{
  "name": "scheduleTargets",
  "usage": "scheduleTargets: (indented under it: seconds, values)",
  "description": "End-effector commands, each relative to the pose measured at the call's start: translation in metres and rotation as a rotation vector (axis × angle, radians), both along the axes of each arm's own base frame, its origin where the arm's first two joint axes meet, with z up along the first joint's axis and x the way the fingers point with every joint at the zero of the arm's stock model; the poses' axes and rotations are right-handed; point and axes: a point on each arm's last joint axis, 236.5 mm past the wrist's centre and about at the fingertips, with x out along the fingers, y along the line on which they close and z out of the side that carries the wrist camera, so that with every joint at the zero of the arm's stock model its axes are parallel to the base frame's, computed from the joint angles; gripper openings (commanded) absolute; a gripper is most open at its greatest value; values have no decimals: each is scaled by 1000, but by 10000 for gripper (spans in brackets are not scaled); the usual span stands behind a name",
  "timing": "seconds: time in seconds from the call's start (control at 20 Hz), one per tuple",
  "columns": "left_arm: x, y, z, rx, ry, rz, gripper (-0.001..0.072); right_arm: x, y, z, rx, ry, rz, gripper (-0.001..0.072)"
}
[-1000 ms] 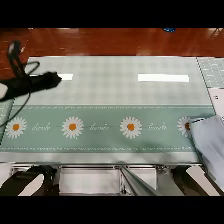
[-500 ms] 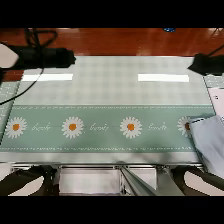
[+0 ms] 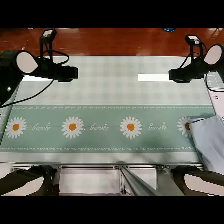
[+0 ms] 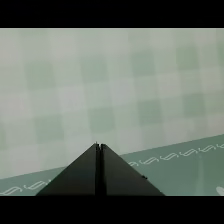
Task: Fold the shirts.
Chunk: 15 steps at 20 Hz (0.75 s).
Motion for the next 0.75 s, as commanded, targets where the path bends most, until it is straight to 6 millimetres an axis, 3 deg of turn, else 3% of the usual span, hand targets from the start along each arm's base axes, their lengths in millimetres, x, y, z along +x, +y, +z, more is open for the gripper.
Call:
scheduleTargets:
  seconds: [0.0,0.7]
  values:
    - [-6,2,-6,16,36,0,15,1,1,-2,-10,4,2,24]
    - [-4,2,-5,13,26,2,15,1,1,-2,-10,4,2,24]
